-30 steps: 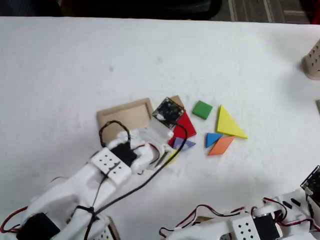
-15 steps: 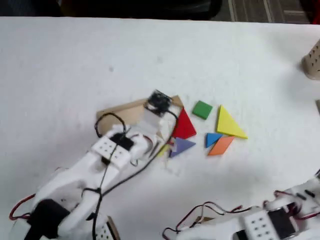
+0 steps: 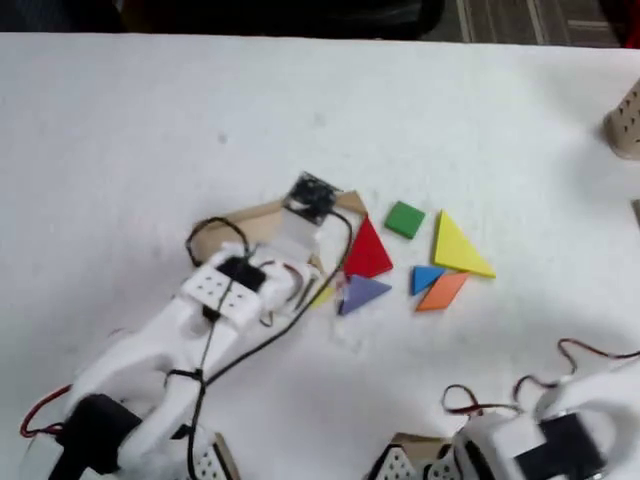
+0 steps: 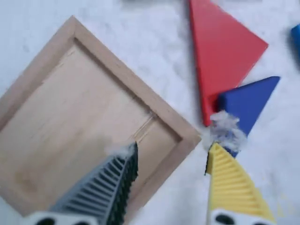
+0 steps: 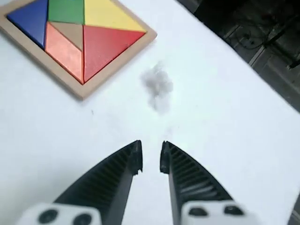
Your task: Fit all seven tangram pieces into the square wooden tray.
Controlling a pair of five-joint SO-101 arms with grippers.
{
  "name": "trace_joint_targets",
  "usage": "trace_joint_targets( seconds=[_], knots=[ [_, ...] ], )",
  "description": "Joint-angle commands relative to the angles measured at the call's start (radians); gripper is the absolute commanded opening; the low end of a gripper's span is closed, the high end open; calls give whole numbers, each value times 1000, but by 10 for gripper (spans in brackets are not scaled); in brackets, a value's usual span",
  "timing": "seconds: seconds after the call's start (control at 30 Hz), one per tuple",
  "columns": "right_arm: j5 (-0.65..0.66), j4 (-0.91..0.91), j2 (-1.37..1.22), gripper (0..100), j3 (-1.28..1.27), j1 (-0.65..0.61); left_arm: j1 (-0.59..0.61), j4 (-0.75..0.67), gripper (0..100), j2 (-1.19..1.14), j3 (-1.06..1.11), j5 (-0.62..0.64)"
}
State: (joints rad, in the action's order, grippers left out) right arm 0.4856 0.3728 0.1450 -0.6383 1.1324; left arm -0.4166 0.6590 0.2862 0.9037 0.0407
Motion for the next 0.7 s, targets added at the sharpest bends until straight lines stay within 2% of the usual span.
trace_joint_targets(
  seconds=[0.0, 0.2, 0.43, 0.67],
  knots=[
    [14, 27, -84, 73, 146, 10, -113, 5, 260, -8, -97, -14],
    [15, 24, -156, 73, 193, 2, -163, -37, 260, -171, -176, -6],
    [15, 24, -166, 73, 190, 1, -163, 66, 259, -410, -420, -6],
    [17, 31, -166, 73, 189, 1, -166, 69, 260, -503, -535, -8]
  ],
)
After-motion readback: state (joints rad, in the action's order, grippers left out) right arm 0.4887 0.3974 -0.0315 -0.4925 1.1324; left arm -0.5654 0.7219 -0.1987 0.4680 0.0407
